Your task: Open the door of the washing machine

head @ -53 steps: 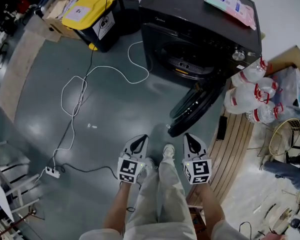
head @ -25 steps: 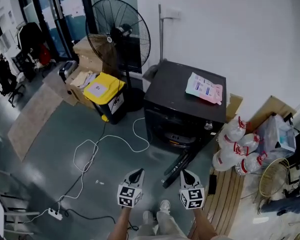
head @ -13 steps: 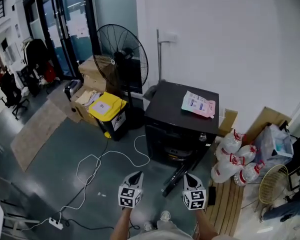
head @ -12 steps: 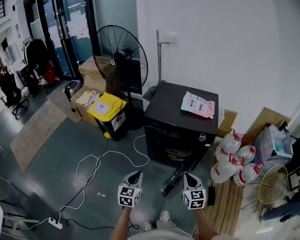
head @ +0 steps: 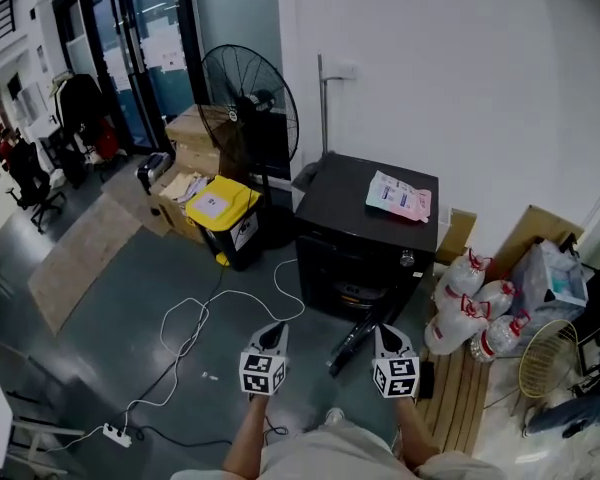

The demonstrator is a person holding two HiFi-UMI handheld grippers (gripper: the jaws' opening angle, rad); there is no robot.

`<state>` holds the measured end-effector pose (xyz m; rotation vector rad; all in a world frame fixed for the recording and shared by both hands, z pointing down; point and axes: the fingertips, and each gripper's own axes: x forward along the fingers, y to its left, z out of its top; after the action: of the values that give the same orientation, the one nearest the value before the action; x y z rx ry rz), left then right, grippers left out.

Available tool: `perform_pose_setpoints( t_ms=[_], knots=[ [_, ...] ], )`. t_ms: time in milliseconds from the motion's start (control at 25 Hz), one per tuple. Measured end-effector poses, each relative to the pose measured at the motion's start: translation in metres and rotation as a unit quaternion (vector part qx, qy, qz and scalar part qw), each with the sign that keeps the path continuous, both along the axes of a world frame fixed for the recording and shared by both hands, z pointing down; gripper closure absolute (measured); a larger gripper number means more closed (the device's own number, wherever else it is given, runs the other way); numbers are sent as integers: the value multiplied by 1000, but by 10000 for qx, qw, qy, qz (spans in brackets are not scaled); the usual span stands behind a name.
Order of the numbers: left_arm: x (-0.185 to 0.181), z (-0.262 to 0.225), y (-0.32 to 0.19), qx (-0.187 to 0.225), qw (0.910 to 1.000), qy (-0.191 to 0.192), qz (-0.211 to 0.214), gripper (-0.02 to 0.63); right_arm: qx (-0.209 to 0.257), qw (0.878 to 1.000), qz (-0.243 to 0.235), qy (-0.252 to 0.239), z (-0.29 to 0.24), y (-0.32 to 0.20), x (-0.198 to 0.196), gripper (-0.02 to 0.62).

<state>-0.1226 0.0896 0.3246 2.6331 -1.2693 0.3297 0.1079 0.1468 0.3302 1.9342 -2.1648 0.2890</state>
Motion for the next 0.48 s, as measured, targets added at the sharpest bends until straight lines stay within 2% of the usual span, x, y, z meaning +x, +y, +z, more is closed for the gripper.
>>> perform_pose_setpoints(
  t_ms=[480],
  knots=[
    [-3, -1, 11, 36, 10000, -7, 4, 598, 126, 9999, 26, 32, -12, 13, 0, 597]
  ],
)
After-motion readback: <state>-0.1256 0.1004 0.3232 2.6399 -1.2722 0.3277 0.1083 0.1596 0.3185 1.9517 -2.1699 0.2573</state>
